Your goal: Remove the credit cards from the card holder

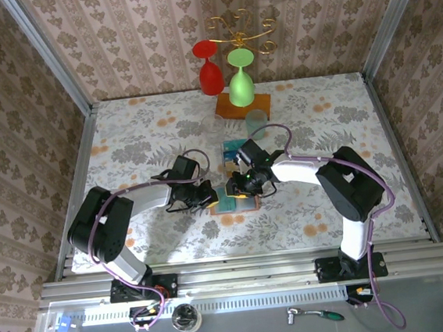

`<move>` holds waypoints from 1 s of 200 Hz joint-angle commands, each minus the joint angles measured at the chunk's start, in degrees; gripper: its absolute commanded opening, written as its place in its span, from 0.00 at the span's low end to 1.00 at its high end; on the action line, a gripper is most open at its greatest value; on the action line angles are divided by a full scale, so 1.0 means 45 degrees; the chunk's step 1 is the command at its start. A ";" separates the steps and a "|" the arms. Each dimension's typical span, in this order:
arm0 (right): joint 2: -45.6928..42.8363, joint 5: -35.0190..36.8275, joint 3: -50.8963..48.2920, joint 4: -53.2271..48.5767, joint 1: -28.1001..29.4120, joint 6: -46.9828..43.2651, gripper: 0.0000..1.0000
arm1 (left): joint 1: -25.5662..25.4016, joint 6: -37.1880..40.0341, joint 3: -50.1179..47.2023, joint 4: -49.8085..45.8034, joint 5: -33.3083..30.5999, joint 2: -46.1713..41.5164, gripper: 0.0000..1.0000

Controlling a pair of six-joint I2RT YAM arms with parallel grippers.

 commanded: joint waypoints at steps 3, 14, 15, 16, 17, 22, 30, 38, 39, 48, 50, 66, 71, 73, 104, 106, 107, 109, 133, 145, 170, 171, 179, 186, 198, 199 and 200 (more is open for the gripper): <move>0.0344 0.0306 -0.0198 -0.0338 -0.0018 -0.0104 0.32 | -0.0038 0.0224 -0.0061 -0.0422 -0.0198 0.0078 0.00; 0.0414 0.0305 -0.0226 -0.0294 -0.0017 -0.0094 0.32 | -0.0037 0.0217 -0.0084 -0.0418 -0.0216 0.0076 0.00; 0.0420 0.0295 -0.0239 -0.0283 -0.0018 -0.0094 0.32 | -0.0037 0.0209 -0.0089 -0.0418 -0.0217 0.0065 0.00; 0.0422 0.0290 -0.0246 -0.0277 -0.0008 -0.0094 0.32 | -0.0037 0.0216 -0.0091 -0.0417 -0.0217 0.0069 0.00; 0.0423 0.0288 -0.0239 -0.0275 -0.0003 -0.0085 0.32 | -0.0037 0.0219 -0.0092 -0.0417 -0.0217 0.0071 0.00; 0.0439 0.0285 -0.0232 -0.0272 0.0001 -0.0075 0.32 | -0.0037 0.0219 -0.0108 -0.0406 -0.0218 0.0064 0.00; 0.0476 0.0285 -0.0248 -0.0237 0.0001 -0.0058 0.32 | -0.0027 0.0203 -0.0134 -0.0398 -0.0220 0.0069 0.00; 0.0483 0.0271 -0.0243 -0.0195 0.0001 -0.0055 0.32 | -0.0037 0.0193 -0.0152 -0.0386 -0.0218 0.0055 0.00; 0.0483 0.0268 -0.0248 -0.0194 0.0001 -0.0046 0.32 | -0.0037 0.0197 -0.0152 -0.0382 -0.0218 0.0055 0.00; 0.0517 0.0248 -0.0252 -0.0173 0.0012 -0.0041 0.32 | -0.0037 0.0193 -0.0169 -0.0377 -0.0218 0.0045 0.00; 0.0531 0.0237 -0.0243 -0.0174 0.0028 -0.0037 0.32 | -0.0037 0.0185 -0.0161 -0.0378 -0.0218 0.0042 0.00; 0.0540 0.0142 -0.0252 -0.0022 0.0021 0.0012 0.32 | -0.0027 0.0184 -0.0163 -0.0373 -0.0218 0.0048 0.00; 0.0505 0.0064 -0.0271 0.0032 0.0021 0.0050 0.32 | -0.0034 0.0185 -0.0156 -0.0368 -0.0218 0.0047 0.00; 0.0513 0.0030 -0.0272 0.0078 0.0021 0.0069 0.32 | -0.0036 0.0183 -0.0153 -0.0371 -0.0218 0.0047 0.00; 0.0425 -0.0483 -0.0417 0.0723 -0.0004 0.0444 0.30 | -0.0037 0.0188 -0.0150 -0.0387 -0.0218 0.0037 0.00; 0.0415 -0.0512 -0.0426 0.0773 0.0000 0.0465 0.30 | -0.0037 0.0189 -0.0137 -0.0395 -0.0218 0.0040 0.00; 0.0410 -0.0524 -0.0427 0.0797 0.0001 0.0478 0.30 | -0.0037 0.0196 -0.0144 -0.0396 -0.0218 0.0037 0.00; 0.0392 -0.0532 -0.0428 0.0826 0.0001 0.0513 0.30 | -0.0037 0.0196 -0.0150 -0.0397 -0.0218 0.0030 0.00; 0.0200 -0.0633 -0.0540 0.1076 0.0001 0.0696 0.27 | -0.0037 0.0193 -0.0144 -0.0397 -0.0199 0.0022 0.00; 0.0103 -0.0647 -0.0571 0.1175 -0.0004 0.0735 0.25 | -0.0037 0.0184 -0.0152 -0.0383 -0.0196 0.0030 0.00; 0.0013 -0.0652 -0.0643 0.1285 -0.0011 0.0813 0.23 | -0.0027 0.0183 -0.0167 -0.0378 -0.0198 0.0036 0.00; 0.0004 -0.0652 -0.0653 0.1288 -0.0005 0.0818 0.22 | -0.0032 0.0183 -0.0159 -0.0378 -0.0198 0.0045 0.00; -0.0006 -0.0662 -0.0671 0.1342 0.0002 0.0846 0.21 | -0.0036 0.0183 -0.0152 -0.0378 -0.0198 0.0052 0.00; -0.0018 -0.0690 -0.0683 0.1399 0.0001 0.0879 0.20 | -0.0037 0.0183 -0.0152 -0.0378 -0.0198 0.0036 0.00; -0.0006 -0.0753 -0.0716 0.1471 -0.0019 0.0914 0.19 | -0.0036 0.0194 -0.0154 -0.0355 -0.0198 0.0033 0.00; -0.0005 -0.0752 -0.0719 0.1479 -0.0019 0.0917 0.19 | -0.0037 0.0198 -0.0163 -0.0357 -0.0198 0.0043 0.00; -0.0005 -0.0751 -0.0720 0.1482 -0.0019 0.0919 0.19 | -0.0046 0.0200 -0.0157 -0.0358 -0.0208 0.0029 0.00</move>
